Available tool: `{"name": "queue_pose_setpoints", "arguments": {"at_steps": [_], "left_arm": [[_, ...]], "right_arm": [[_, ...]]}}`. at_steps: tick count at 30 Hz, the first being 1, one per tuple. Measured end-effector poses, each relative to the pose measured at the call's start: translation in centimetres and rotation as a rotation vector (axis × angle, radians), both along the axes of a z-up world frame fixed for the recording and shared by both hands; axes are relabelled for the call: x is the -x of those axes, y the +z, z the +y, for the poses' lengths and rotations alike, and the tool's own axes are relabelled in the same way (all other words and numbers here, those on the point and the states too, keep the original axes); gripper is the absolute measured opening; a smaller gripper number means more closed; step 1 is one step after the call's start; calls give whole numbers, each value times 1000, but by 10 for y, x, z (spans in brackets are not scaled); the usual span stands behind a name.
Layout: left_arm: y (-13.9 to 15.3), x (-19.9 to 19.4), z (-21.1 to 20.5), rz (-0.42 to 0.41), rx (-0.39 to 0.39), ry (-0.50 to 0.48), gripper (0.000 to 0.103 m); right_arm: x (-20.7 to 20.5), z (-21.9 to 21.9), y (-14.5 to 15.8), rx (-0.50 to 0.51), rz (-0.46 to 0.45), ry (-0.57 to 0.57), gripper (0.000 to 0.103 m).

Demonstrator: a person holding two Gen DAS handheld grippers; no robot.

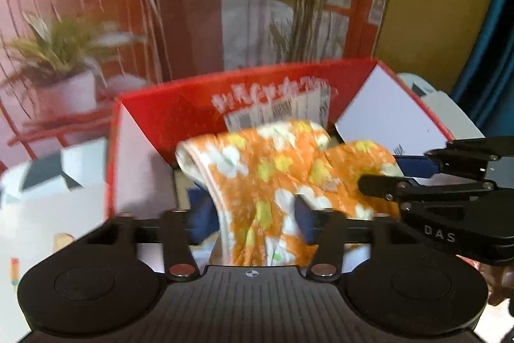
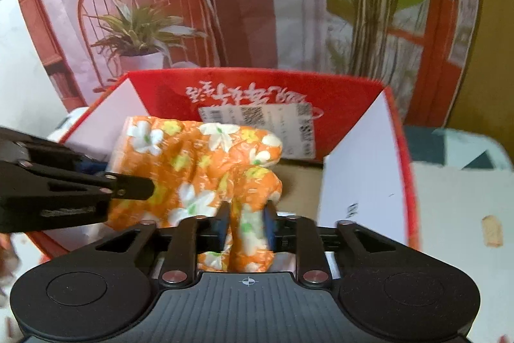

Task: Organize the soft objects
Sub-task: 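Lift the orange floral mitt with both grippers into the red box and open both, then lower both grippers to the black glove and close both on it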

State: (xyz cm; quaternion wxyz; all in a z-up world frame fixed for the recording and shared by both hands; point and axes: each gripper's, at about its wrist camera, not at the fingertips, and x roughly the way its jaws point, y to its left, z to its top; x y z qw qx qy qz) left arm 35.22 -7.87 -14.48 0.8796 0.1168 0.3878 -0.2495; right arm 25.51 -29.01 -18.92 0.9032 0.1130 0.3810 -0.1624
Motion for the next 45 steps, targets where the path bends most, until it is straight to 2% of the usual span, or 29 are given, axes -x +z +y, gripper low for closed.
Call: {"name": "queue_pose_setpoints", "arguments": {"at_steps": [1,2,5,14,24,31,37,45], "left_arm": [[4,3,2,-23,-2,6,70],[9,6,4,-45,0,14,75],[24,15,13,-92,14,33,77],[57,83,56,-185,118,73,78],[29,139,95,-126,195,111,76],[-8,162,110,-24,248,187,73],[-37,185,111,76,275,192,71],[-76,201,105,196,284,207,59]], "right_arm": [[2,0,2,9,-4,-3,29],[5,1,4,15,-13,-8,38],[21,2,14,3,-99,-12,52],[77,23,46,54,-288,8,53],[139,53,33,-34,-347,18,53],[165,65,10,-78,-297,10,52],[185,77,-11,-128,-230,19,52],[206,95,-39,-152,-112,26,51]]}}
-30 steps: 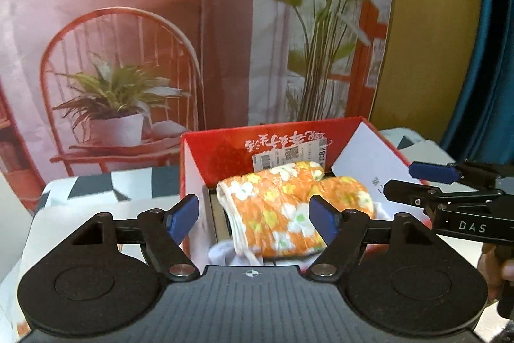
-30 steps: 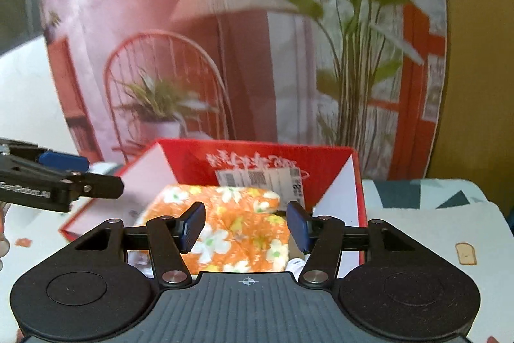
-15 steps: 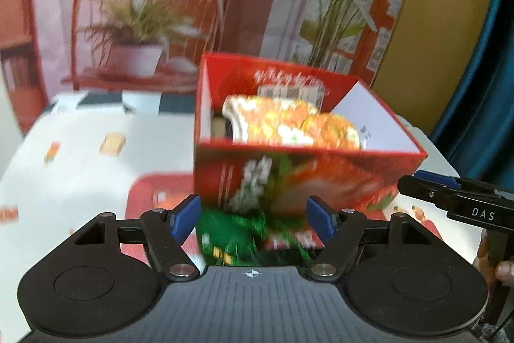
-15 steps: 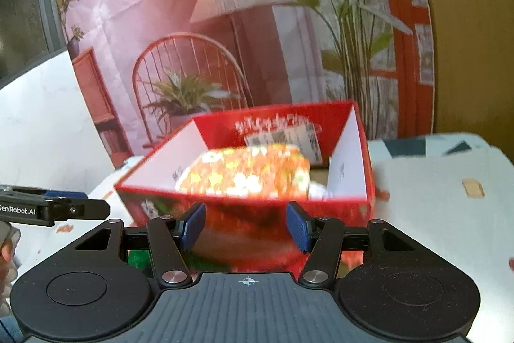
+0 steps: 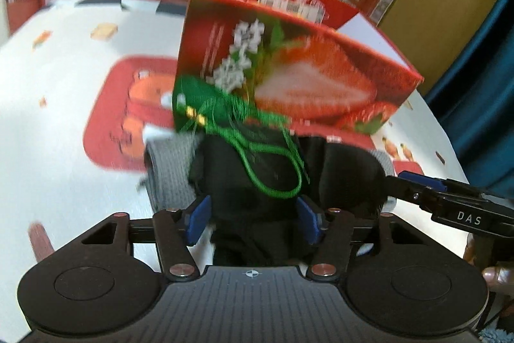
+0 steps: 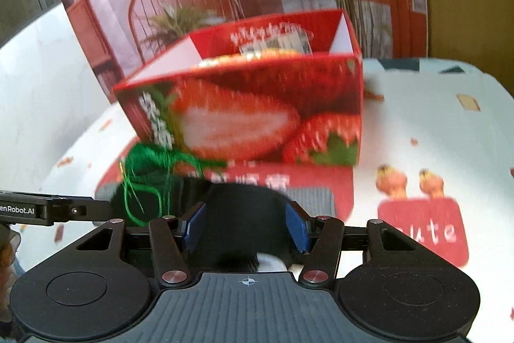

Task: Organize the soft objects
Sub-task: 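Lower both grippers to the black glove and close both on it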

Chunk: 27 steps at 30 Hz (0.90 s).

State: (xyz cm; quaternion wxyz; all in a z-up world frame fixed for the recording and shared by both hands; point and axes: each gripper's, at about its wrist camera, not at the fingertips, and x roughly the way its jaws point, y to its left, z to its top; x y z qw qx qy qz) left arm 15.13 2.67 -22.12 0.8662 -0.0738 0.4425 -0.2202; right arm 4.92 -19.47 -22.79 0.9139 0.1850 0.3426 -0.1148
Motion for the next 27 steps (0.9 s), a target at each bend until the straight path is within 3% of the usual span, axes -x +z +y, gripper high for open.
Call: {"name": "queue_pose_setpoints", "arguments": {"at_steps": [5,10,27], "left_arm": [[-16,4,-2,33,8,0,57],[-24,13,-9,15,-13,-21,56],[-25,25,-7,9,-20,-28,54]], "right_arm": [[10,-3,-3,-17,21,-20,51],[19,-3,-9,-48,36,-31,51],[18,11,-24,-61,82,0,55]]}}
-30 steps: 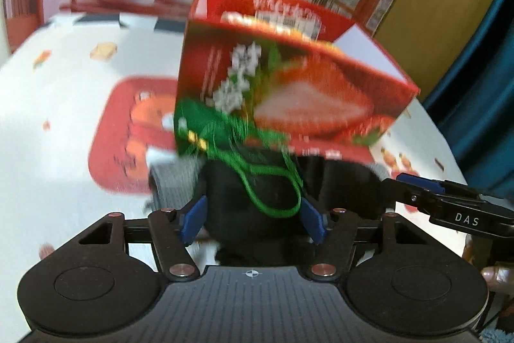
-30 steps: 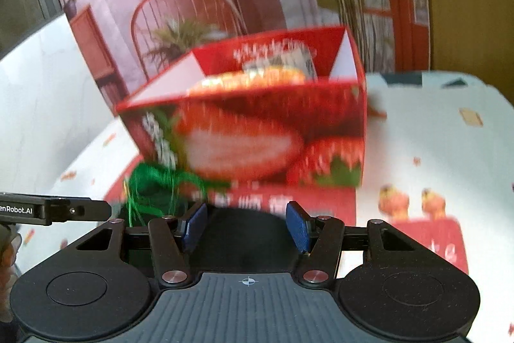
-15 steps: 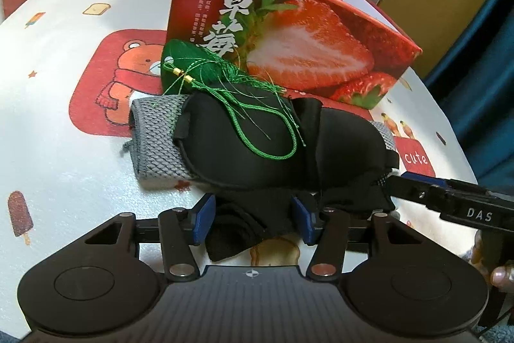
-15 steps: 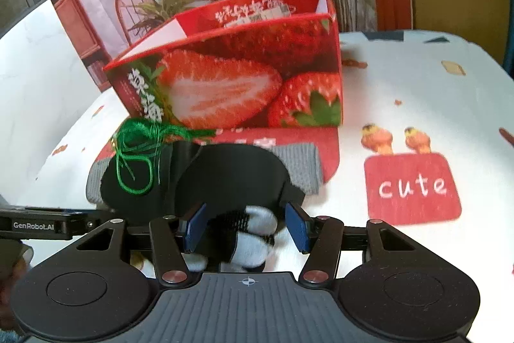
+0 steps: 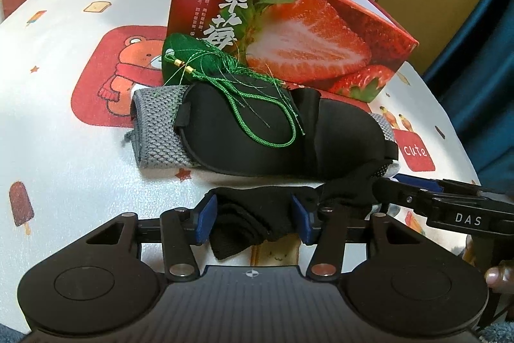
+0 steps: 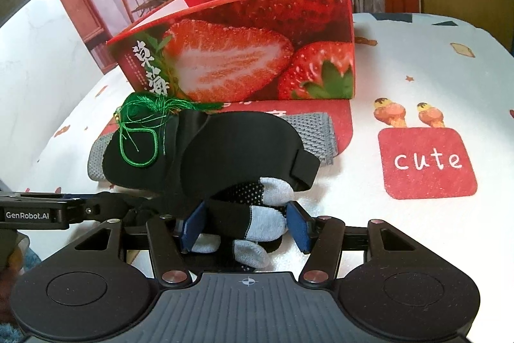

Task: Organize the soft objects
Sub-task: 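Lower both grippers to the black glove and close both on it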

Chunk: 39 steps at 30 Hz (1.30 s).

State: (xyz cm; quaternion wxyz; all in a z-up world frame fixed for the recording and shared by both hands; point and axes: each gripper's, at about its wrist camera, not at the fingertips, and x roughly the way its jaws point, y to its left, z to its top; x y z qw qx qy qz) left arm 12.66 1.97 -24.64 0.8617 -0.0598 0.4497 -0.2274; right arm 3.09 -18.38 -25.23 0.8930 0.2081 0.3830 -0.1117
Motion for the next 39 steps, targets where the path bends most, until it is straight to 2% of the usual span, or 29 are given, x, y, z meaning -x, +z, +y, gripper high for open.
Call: {"name": "queue_pose_setpoints", "arguments": {"at_steps": [4,14,24,31,33,39], "left_arm": [[1,2,0,6,-3,6,54],[7,7,13,21,11,53,53],[1,11,10,21,-2,44,53],[0,12,11,18,-2,35,52],[-1,13,11,21,6,32,48],[2,16,10,10,31,8,29]], "right_arm": [[1,1,-2,15,-3,-11,62],[-4,6,-10,9,-7,18,62],[-6,17,-11,34,-2,61,62],[-5,19,-11,4,-7,88,43],[-4,20,-11,-6,-8,94,39],[-2,24,-9,-25,-17,111,23]]}}
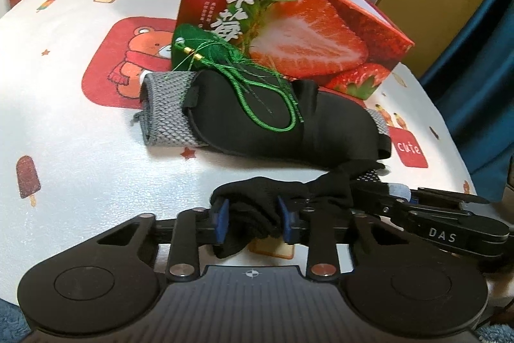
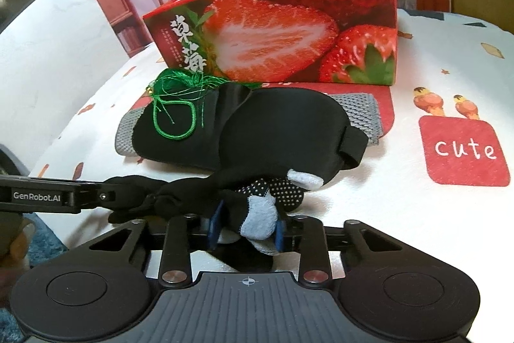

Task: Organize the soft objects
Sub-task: 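Lower both grippers to the black glove and close both on it, then lift the black glove with both grippers into the red box and open both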

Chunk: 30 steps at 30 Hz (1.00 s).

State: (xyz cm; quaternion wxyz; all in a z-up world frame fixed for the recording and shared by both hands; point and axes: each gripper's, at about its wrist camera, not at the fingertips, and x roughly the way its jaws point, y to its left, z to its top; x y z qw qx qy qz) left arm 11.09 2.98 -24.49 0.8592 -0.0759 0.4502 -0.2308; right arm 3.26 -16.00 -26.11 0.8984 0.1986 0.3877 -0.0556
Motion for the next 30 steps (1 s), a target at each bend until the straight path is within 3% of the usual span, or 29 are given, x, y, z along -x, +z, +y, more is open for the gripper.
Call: {"name": "queue_pose_setpoints", "arguments": {"at_steps": [5,30], "left_arm": [[4,3,1,-19,7,-7,23],[47,40,4,-208,8,-24,23]], "right_arm": [[4,3,6,9,-29,3,16],[31,17,42,60,-167,-11,15]]}}
